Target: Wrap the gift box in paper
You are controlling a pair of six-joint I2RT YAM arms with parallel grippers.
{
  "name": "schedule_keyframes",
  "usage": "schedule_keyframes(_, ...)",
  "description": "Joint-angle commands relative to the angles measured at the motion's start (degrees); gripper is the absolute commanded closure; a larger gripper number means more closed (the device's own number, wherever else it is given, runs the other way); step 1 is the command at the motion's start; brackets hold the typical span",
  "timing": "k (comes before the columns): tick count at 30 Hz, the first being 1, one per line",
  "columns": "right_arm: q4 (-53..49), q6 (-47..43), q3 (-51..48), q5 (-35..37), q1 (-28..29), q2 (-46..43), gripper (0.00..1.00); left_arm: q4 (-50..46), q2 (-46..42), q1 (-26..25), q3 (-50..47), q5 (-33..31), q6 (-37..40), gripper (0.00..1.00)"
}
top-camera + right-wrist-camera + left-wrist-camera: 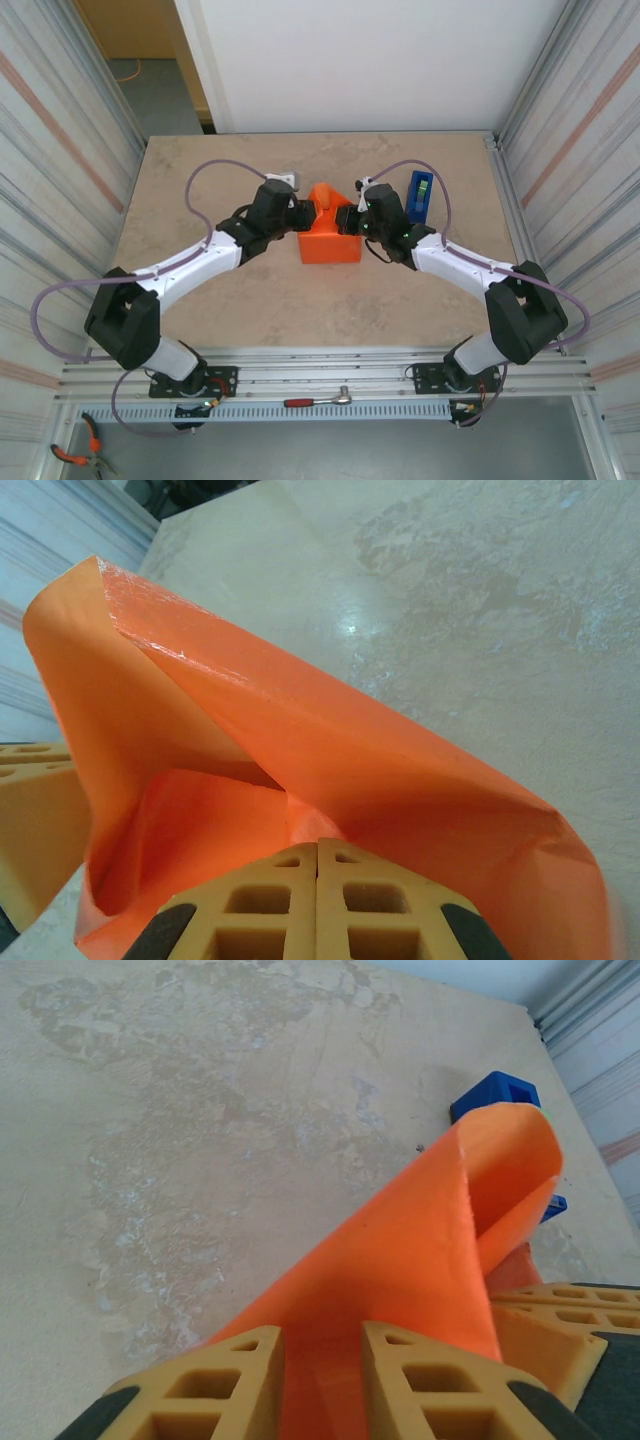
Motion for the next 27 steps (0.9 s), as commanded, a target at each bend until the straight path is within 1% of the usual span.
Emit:
schedule_keyframes(1, -14.10, 2.01, -4.55, -4.95, 0.99, 3.66, 1.00, -2.15, 1.37, -1.24, 2.56, -0.80, 2.30, 0.73)
schedule_keyframes(9, -14.10, 2.28, -4.58, -5.53, 0.99, 3.63, 1.00, -3.66, 4.29, -3.59, 3.32, -2.26, 2.24, 0.74)
schedule_keyframes(14, -14.01, 2.80, -4.81, -6.08, 0.90, 3.14, 1.00, -5.45, 5.16, -4.57, 4.00, -3.70, 0.81, 0.74)
schedule_keyframes(20, -13.66, 3.71, -4.81, -7.11, 0.41, 2.37, 1.00, -10.34, 5.47, -5.72, 5.52, -6.93, -6.70, 0.62)
schedule_keyframes(23, -13.63, 4.04, -4.89, -7.59, 0.19, 2.02, 1.00, -10.42, 5.88, -6.75, 5.82, -8.02, -8.72, 0.61)
schedule_keyframes(27, -13.07, 4.55, -5.06, -8.85, -0.24, 1.63, 1.00, -11.49, 7.25, -8.58, 6.75, -10.79, -9.28, 0.60)
